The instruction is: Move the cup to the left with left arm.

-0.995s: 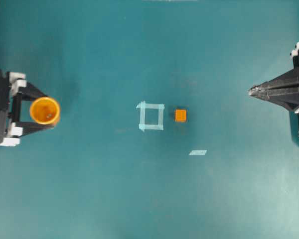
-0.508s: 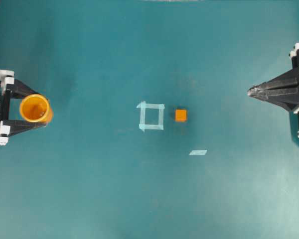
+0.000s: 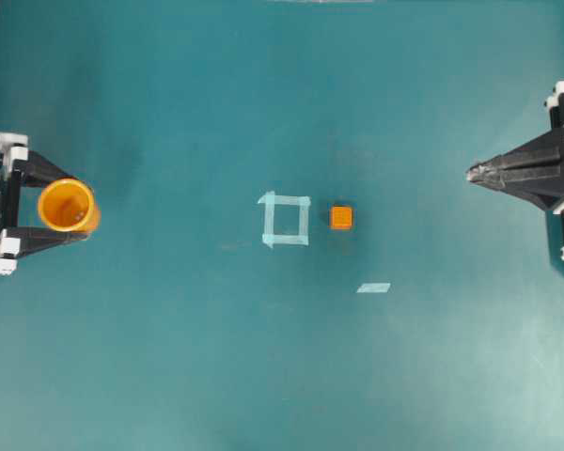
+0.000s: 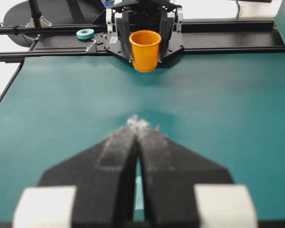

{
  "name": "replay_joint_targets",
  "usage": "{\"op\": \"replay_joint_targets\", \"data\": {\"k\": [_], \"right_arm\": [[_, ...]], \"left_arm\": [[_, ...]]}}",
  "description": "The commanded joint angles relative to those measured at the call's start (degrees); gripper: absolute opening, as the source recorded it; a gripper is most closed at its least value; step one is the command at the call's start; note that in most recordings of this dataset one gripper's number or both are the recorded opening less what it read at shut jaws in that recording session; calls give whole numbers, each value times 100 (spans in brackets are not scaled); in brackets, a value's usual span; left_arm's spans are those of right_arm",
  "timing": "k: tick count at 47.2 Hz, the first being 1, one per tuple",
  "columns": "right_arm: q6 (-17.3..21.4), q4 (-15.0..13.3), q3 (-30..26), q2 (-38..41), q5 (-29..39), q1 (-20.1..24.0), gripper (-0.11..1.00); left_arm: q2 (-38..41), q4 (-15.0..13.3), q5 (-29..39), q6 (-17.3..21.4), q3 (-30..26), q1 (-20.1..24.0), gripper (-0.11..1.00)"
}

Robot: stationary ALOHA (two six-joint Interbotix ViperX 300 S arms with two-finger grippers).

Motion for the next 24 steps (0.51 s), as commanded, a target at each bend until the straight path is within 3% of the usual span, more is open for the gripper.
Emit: {"op": "replay_joint_targets", "data": {"k": [1,24], "right_arm": [[9,18,-176,35,-18,0,-1],[9,18,-176,35,26,0,-1]], "left_arm": [[70,0,-62,18,-53,-18,63],[105,26,-70,123,-35,-53,63]]}}
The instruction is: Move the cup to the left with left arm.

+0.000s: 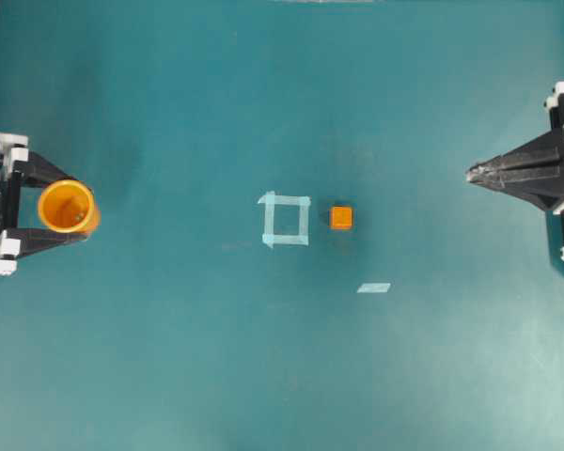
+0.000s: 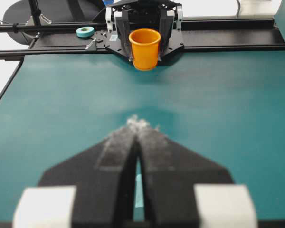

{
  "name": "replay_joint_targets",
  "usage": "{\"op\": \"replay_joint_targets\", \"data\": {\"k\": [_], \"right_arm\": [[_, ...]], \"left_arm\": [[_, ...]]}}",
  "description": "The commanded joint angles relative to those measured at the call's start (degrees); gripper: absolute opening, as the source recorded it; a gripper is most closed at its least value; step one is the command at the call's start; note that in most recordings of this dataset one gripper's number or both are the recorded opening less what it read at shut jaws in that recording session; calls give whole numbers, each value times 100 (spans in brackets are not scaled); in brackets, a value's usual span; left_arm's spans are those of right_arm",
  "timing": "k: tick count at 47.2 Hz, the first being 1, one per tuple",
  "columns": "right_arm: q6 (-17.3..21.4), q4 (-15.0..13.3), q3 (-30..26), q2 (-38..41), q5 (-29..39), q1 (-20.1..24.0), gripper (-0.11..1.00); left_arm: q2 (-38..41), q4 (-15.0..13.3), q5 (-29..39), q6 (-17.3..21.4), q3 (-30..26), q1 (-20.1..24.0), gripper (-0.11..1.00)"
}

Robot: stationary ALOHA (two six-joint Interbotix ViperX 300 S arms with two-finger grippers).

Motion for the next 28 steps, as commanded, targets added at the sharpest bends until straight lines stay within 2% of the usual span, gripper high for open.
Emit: {"op": "replay_joint_targets", "data": {"k": [1,28], "right_arm": [[9,9,-176,35,-18,0,-1],[9,9,-176,44,-18,0,-1]], "left_arm": [[70,18,-62,0,-62,-26,63],[70,35,-53,35,-53,-26,63]]}}
